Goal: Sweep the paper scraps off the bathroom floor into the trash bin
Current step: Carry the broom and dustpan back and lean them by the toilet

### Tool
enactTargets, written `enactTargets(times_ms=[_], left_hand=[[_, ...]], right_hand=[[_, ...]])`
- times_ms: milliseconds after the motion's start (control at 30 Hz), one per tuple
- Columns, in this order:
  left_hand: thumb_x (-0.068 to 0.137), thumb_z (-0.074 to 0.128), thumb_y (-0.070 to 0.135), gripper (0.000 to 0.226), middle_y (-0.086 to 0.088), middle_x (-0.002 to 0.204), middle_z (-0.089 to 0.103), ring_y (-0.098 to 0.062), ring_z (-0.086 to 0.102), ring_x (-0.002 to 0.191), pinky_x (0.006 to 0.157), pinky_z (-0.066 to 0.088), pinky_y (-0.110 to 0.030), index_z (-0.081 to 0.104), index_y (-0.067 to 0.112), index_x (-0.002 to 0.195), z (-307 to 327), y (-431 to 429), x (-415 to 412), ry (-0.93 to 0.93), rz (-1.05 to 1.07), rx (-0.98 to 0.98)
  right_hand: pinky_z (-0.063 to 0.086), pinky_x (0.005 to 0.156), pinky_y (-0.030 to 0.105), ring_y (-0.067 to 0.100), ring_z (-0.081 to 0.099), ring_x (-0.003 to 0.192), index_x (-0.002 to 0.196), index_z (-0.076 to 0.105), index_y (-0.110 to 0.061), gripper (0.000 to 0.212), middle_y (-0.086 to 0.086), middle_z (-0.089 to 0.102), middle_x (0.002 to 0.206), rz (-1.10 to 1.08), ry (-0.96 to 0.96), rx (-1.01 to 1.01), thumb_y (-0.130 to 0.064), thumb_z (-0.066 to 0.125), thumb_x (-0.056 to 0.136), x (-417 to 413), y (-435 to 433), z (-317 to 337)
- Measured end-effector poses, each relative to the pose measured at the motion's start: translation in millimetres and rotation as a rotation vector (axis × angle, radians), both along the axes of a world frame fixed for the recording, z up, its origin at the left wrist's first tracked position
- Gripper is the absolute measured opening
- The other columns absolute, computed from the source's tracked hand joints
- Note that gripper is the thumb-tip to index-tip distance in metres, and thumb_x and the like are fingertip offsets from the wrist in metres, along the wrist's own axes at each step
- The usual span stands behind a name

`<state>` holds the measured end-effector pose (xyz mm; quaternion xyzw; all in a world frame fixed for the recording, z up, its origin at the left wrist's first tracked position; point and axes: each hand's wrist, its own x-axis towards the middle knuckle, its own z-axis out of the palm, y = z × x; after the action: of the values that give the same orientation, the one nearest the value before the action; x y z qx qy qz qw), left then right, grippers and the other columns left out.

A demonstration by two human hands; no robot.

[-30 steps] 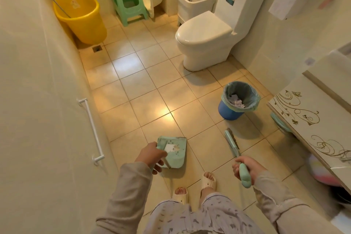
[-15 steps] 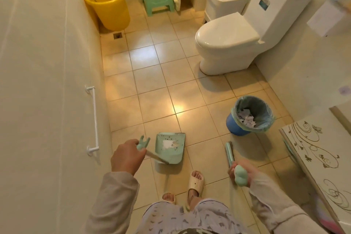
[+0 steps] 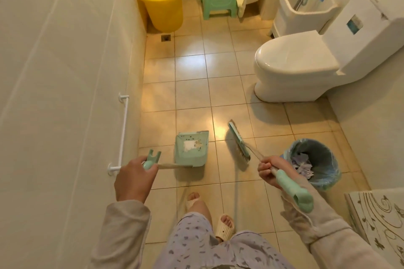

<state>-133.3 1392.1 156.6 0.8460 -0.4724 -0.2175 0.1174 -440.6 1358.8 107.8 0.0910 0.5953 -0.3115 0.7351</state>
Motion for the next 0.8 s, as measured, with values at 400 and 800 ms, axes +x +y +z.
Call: enactTargets(times_ms=[400, 800], left_hand=[[0.086, 0.058, 0.026, 0.025, -0.009, 0.093, 0.071, -0.023, 0.053, 0.073, 0.062, 0.038, -0.025, 0.067, 0.017, 0.107, 1, -165, 47, 0.0, -0.121, -0.013], [0.087, 0.056, 0.027, 0.03, -0.013, 0.101, 0.071, -0.033, 0.061, 0.095, 0.073, 0.047, -0.033, 0.065, 0.017, 0.113, 6, -343, 83, 0.02, -0.176, -0.018]], right_hand=[[0.032, 0.025, 0.008, 0.009, 0.035, 0.016, 0.086, 0.042, 0.001, 0.02, 0.002, 0.038, 0.028, -0.027, 0.026, 0.029, -0.002, 0.025, 0.095, 53, -135, 4], [0.029, 0.027, 0.005, 0.007, 0.03, 0.015, 0.079, 0.04, -0.004, 0.023, 0.0, 0.033, 0.027, -0.053, 0.128, 0.05, 0.001, 0.021, 0.091, 105, -265, 7]])
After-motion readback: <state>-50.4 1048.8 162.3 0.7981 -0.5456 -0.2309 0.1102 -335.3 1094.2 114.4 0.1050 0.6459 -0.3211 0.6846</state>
